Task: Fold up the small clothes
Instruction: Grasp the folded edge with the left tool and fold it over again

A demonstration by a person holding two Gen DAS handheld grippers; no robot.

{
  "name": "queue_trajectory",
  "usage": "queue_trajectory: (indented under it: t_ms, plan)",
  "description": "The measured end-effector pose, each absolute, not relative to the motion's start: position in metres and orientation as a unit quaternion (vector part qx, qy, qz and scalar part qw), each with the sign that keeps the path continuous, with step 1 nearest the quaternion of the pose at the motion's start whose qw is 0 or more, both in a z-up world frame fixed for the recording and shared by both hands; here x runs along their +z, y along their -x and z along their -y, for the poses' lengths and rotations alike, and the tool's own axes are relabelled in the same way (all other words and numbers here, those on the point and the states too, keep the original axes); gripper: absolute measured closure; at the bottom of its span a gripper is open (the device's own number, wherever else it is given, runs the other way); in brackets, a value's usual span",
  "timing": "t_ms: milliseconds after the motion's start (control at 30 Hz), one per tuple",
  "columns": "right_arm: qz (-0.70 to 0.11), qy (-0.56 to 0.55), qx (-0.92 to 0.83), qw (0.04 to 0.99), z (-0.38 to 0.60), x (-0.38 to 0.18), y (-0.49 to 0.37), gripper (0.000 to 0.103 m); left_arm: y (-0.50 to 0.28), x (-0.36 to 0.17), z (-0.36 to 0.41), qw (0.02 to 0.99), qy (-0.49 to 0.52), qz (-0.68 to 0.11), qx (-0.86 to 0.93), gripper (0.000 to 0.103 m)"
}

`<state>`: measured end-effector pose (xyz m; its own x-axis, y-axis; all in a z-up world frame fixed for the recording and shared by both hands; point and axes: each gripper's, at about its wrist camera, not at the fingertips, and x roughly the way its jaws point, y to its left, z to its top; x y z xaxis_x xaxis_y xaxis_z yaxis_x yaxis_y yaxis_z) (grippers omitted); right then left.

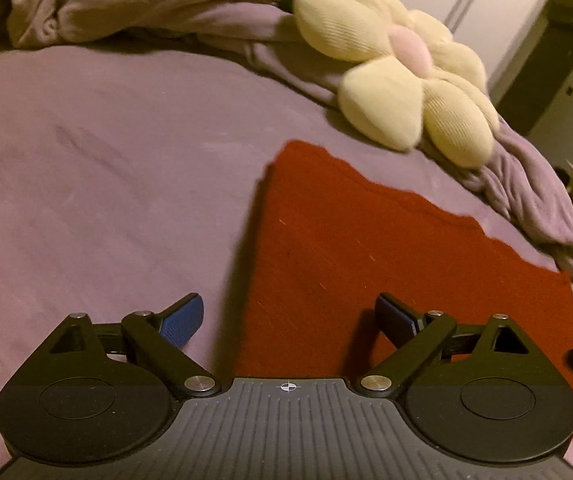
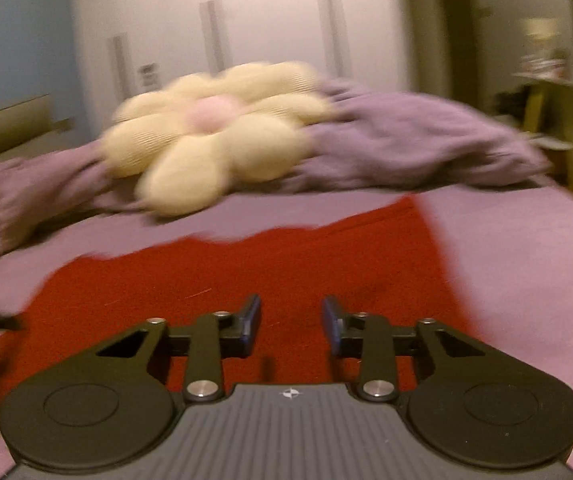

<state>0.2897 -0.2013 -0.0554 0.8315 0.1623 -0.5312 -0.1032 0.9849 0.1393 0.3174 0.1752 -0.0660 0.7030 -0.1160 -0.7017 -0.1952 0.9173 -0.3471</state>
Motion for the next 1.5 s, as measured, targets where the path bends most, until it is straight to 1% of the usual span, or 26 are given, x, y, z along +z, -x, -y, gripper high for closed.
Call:
queue_trajectory:
  t_ms: [67, 167, 233, 267, 333, 467, 633, 667, 700, 833, 967, 1033, 1067, 1100, 1167, 1200, 1233, 1300, 1433, 1467, 1500]
  plan:
    - [-0.294, -0.009, 0.101, 0.950, 0.179, -0.064, -0.284, 0.088, -0.316, -0.066, -0.165, 0.905, 0.163, -0.392, 0.028, 0.010]
    - [-0.313, 0.042, 0.081, 0.945, 0.172, -0.078, -0.285, 0.089, -0.316, -0.066, -0.161, 0.904, 0.156, -0.396, 0.026, 0.010]
    - [-0.324, 0.030, 0.050, 0.944, 0.186, -0.081, -0.286, 0.089, -0.315, -0.066, -0.163, 0.903, 0.154, -0.401, 0.025, 0.010]
    - [-0.328, 0.017, 0.040, 0.944, 0.194, -0.081, -0.287, 0.092, -0.315, -0.066, -0.163, 0.903, 0.153, -0.402, 0.024, 0.010]
    - [-0.336, -0.010, 0.029, 0.942, 0.209, -0.081, -0.284, 0.093, -0.314, -0.067, -0.166, 0.902, 0.151, -0.404, 0.024, 0.010]
    - [-0.345, -0.013, 0.018, 0.938, 0.213, -0.078, -0.271, 0.093, -0.310, -0.068, -0.173, 0.893, 0.181, -0.412, 0.016, 0.010]
    - [-0.323, -0.010, 0.038, 0.945, 0.194, -0.063, -0.251, 0.092, -0.304, -0.080, -0.194, 0.860, 0.270, -0.432, -0.033, 0.012]
    - [-0.318, -0.008, 0.044, 0.947, 0.188, -0.063, -0.249, 0.092, -0.303, -0.083, -0.198, 0.853, 0.285, -0.436, -0.039, 0.015]
    - [-0.314, -0.002, 0.049, 0.948, 0.183, -0.065, -0.248, 0.092, -0.302, -0.086, -0.202, 0.847, 0.297, -0.439, -0.044, 0.020]
    - [-0.315, 0.023, 0.059, 0.947, 0.163, -0.075, -0.244, 0.092, -0.301, -0.094, -0.211, 0.829, 0.339, -0.441, -0.055, 0.031]
    - [-0.298, 0.024, 0.069, 0.952, 0.149, -0.070, -0.239, 0.091, -0.308, -0.100, -0.215, 0.824, 0.347, -0.443, -0.056, 0.028]
    - [-0.293, 0.015, 0.081, 0.953, 0.141, -0.065, -0.240, 0.091, -0.308, -0.104, -0.219, 0.819, 0.370, -0.436, -0.057, 0.028]
    - [-0.290, 0.014, 0.085, 0.953, 0.136, -0.065, -0.240, 0.091, -0.309, -0.106, -0.220, 0.817, 0.377, -0.432, -0.057, 0.031]
    - [-0.289, 0.017, 0.091, 0.953, 0.130, -0.065, -0.241, 0.091, -0.309, -0.107, -0.220, 0.817, 0.379, -0.430, -0.058, 0.038]
    - [-0.287, 0.028, 0.105, 0.952, 0.115, -0.068, -0.243, 0.091, -0.310, -0.109, -0.220, 0.814, 0.386, -0.429, -0.065, 0.046]
    - [-0.286, 0.037, 0.109, 0.951, 0.108, -0.070, -0.243, 0.091, -0.310, -0.110, -0.220, 0.812, 0.389, -0.429, -0.068, 0.053]
    - [-0.291, 0.046, 0.113, 0.949, 0.102, -0.074, -0.245, 0.091, -0.311, -0.109, -0.220, 0.809, 0.395, -0.429, -0.071, 0.056]
    - [-0.321, 0.055, 0.111, 0.939, 0.094, -0.087, -0.254, 0.093, -0.311, -0.109, -0.223, 0.805, 0.408, -0.425, -0.075, 0.065]
    - [-0.333, 0.067, 0.103, 0.935, 0.088, -0.092, -0.259, 0.094, -0.308, -0.104, -0.222, 0.812, 0.399, -0.418, -0.087, 0.067]
    - [-0.336, 0.068, 0.104, 0.933, 0.088, -0.091, -0.260, 0.094, -0.308, -0.105, -0.222, 0.813, 0.398, -0.416, -0.086, 0.066]
    - [-0.339, 0.067, 0.105, 0.933, 0.088, -0.091, -0.261, 0.094, -0.308, -0.106, -0.220, 0.814, 0.396, -0.416, -0.083, 0.063]
